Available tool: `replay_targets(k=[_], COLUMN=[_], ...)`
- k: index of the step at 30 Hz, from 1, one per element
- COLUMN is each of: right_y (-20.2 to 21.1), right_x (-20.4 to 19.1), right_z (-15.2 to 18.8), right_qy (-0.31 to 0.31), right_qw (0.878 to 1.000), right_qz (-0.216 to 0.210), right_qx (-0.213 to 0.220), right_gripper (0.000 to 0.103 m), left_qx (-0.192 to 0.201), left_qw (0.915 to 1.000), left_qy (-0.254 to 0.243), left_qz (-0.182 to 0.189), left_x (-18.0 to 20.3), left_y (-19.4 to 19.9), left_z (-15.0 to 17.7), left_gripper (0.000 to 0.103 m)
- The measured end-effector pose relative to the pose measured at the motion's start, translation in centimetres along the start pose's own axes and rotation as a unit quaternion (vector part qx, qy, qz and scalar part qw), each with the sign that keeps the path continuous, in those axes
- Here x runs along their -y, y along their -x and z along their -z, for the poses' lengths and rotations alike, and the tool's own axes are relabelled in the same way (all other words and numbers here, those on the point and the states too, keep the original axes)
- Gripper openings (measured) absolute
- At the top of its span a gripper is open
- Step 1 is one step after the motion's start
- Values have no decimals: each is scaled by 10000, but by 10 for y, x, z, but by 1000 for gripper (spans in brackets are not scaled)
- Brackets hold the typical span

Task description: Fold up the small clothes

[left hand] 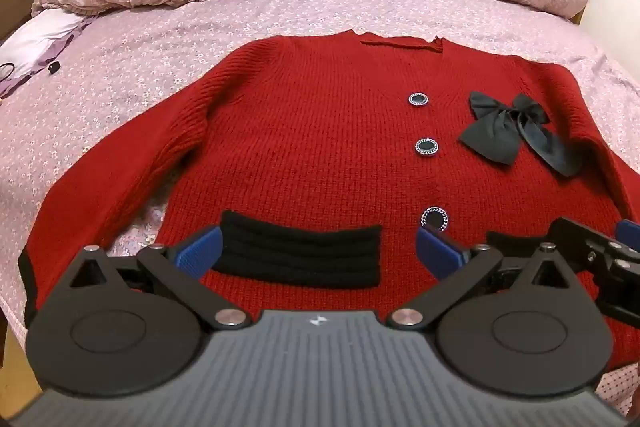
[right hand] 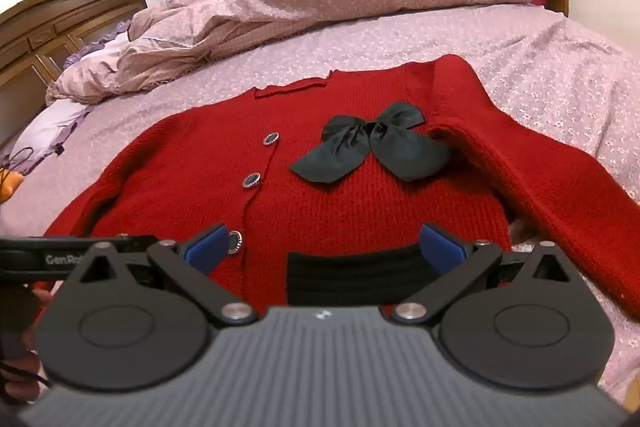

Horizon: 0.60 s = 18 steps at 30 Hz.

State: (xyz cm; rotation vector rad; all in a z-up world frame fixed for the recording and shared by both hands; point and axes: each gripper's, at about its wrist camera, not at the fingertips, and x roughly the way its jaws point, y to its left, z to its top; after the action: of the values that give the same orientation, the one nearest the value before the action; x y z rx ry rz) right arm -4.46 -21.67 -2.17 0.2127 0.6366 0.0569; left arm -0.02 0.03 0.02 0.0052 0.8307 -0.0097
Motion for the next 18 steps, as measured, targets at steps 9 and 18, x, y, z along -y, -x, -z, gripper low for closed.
replay_targets(k=[9, 18], right_y=[-2, -1], right_x=[3, 1], right_z=[4, 2], right_qy=[-11, -49], right_qw=[10000, 10000], right_qz=[6, 43], right_qx=[19, -49], right_gripper=[103, 103], left_qx=[-4, -49], left_qw=[10000, 10000], left_qy=[1, 26], left_qz=[-33, -55], left_x=[0, -1], left_y=[0, -2], left_z=[0, -1], left_gripper=[103, 103])
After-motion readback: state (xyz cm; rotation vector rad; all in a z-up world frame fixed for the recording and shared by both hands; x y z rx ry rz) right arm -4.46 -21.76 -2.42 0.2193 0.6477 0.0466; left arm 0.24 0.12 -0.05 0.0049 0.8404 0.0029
